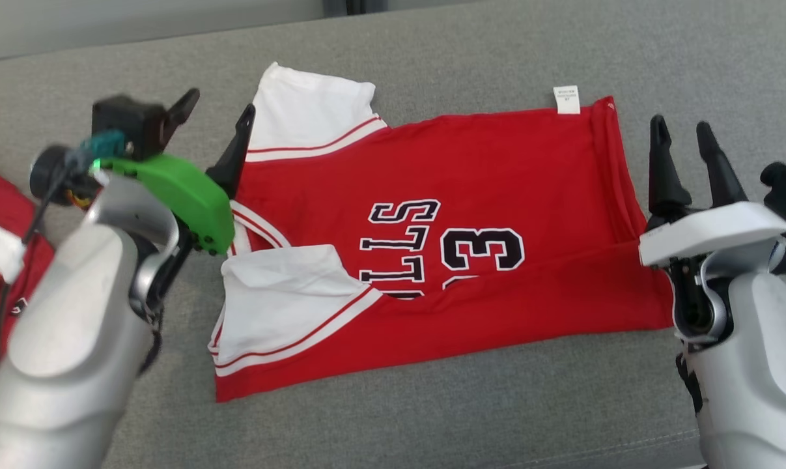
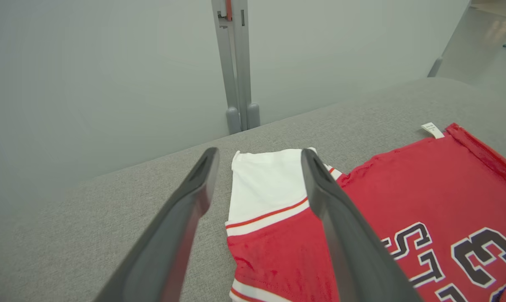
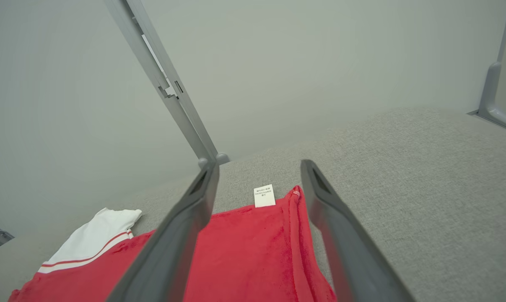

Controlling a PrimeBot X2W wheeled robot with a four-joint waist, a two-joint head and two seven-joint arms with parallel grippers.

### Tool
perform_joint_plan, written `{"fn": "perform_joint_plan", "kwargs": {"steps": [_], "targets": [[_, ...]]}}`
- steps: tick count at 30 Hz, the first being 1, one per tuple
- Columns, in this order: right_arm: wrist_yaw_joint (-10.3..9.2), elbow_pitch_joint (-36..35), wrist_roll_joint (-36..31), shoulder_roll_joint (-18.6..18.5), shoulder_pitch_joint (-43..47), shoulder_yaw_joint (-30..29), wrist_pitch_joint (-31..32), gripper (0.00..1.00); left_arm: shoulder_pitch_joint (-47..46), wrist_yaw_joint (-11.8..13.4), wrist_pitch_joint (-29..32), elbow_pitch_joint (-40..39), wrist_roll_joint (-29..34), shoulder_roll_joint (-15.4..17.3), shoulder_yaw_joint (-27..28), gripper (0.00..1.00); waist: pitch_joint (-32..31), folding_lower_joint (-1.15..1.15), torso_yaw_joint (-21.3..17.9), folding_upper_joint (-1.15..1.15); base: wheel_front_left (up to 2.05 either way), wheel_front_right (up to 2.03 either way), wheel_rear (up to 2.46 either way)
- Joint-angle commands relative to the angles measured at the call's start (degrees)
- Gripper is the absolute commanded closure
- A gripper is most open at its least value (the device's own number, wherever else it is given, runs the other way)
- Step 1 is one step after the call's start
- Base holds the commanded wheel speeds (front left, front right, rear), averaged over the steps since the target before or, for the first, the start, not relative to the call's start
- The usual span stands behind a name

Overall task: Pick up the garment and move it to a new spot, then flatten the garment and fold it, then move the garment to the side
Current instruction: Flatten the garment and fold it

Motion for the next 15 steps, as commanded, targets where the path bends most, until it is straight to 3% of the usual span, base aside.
{"fn": "perform_joint_plan", "kwargs": {"steps": [1, 7, 15], "targets": [[0.00, -0.46, -0.52, -0.12, -2.06, 0.32, 0.26, 0.00, -3.84, -0.14, 2.57, 0.50, -1.55, 2.27, -1.85, 0.00, 7.17, 0.00, -3.16, 0.00, 0.00, 0.00, 0.00], [0.00, -1.22, -0.54, -0.23, -10.06, 3.50, 1.49, 0.00, -19.28, -0.10, 15.60, 4.66, -13.46, 9.52, -8.49, 0.00, 13.42, 0.00, -6.65, 0.00, 0.00, 0.00, 0.00], [0.00, 0.07, 0.94, -0.46, -17.34, 7.23, 2.19, 0.00, -29.27, -0.11, 23.30, 11.61, -18.70, 15.52, -16.07, 0.00, 17.21, 0.00, -10.90, 0.00, 0.00, 0.00, 0.00]]}}
